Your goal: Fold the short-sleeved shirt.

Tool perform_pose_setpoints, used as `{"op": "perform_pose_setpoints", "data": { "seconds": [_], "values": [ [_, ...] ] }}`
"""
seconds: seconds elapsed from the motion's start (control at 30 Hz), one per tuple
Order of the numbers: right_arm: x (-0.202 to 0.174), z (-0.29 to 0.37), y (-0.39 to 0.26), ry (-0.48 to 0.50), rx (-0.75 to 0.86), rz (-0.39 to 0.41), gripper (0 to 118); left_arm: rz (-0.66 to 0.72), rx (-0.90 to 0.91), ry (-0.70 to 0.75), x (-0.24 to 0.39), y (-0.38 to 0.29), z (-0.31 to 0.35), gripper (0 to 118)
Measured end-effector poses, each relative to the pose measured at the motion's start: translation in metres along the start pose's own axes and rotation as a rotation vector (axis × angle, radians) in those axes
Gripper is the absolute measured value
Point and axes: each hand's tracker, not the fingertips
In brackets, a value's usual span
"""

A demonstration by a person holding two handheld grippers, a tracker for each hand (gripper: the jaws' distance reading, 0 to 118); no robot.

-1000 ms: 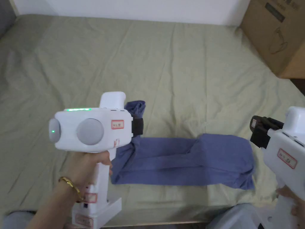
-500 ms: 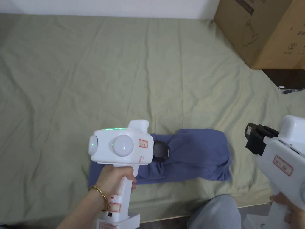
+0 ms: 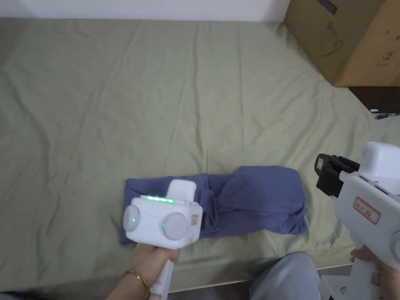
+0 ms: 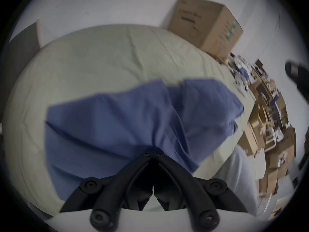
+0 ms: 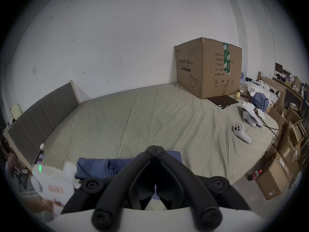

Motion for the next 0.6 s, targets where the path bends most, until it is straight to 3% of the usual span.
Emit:
{"op": "perform_pose_setpoints", "data": {
  "seconds": [0.17, 0.33, 0.37, 0.5, 0.57, 0.6],
  "values": [
    [0.005, 0.005, -0.004, -0.020, -0.013, -0.005, 0, -0.104, 0.057, 0.099, 0.033, -0.018, -0.006, 0],
    [0.004, 0.007, -0.005, -0.028, -0.020, -0.011, 0, 0.029, 0.099, -0.175, 0.029, 0.004, 0.024, 0],
    [0.003, 0.007, -0.005, -0.027, -0.020, -0.010, 0, 0.065, 0.130, -0.225, 0.027, 0.010, 0.033, 5],
    [-0.001, 0.009, 0.000, -0.018, -0.010, -0.001, 0, 0.213, 0.287, -0.308, -0.009, 0.037, 0.074, 37],
    [-0.001, 0.008, 0.003, -0.014, -0.004, 0.007, 0, 0.253, 0.302, -0.312, -0.037, 0.050, 0.088, 94],
    [-0.002, 0.007, 0.004, -0.012, -0.002, 0.010, 0, 0.276, 0.307, -0.324, -0.053, 0.055, 0.094, 108]
  ]
}}
